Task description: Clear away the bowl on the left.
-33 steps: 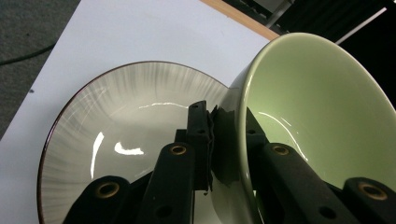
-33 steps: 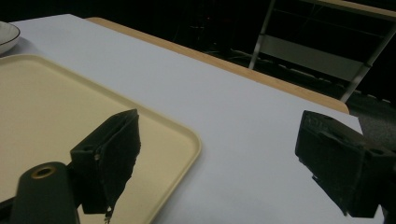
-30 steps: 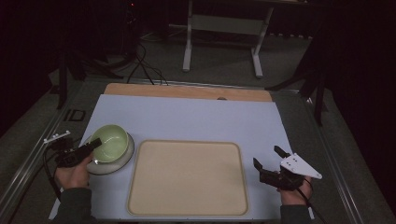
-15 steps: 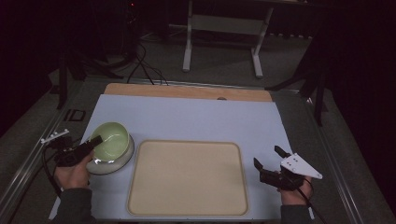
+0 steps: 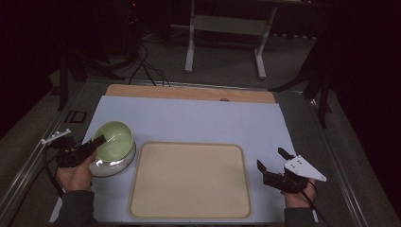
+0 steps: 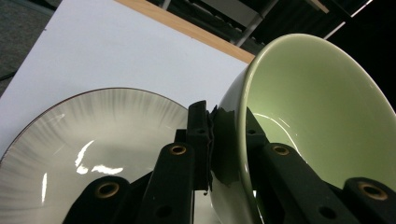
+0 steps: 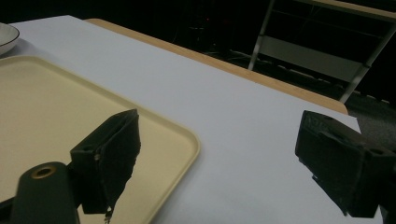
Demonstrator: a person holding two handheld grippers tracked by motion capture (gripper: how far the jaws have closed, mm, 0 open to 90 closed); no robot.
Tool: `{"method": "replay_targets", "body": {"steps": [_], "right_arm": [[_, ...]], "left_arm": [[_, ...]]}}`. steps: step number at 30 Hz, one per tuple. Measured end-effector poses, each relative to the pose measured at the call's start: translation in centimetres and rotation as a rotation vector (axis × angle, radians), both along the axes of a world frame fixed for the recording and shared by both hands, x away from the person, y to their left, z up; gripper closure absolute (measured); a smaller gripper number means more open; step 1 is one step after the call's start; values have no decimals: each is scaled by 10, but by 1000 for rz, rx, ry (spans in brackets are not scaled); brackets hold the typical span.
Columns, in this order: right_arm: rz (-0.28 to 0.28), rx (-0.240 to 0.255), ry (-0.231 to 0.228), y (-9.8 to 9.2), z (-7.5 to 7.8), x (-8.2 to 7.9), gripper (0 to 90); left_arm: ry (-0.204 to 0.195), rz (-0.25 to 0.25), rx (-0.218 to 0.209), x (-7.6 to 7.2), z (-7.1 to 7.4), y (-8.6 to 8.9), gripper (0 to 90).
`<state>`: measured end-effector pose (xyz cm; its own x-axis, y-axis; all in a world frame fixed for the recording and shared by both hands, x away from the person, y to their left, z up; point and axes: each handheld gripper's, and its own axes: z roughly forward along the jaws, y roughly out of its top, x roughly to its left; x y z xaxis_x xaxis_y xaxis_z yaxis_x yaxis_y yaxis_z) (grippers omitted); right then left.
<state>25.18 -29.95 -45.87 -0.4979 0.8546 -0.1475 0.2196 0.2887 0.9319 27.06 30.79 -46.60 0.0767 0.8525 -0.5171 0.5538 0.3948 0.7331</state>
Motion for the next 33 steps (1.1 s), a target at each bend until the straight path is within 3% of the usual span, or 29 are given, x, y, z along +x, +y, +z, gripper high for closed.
{"method": "replay_targets", "body": {"steps": [17,33], "right_arm": [[0,0,0,0,0,0,137],[3,1,0,0,0,0,137]], "left_arm": [[-26,-31,-10,2,9,-11,807],[-33,-73,5,5,12,-26,808]]}}
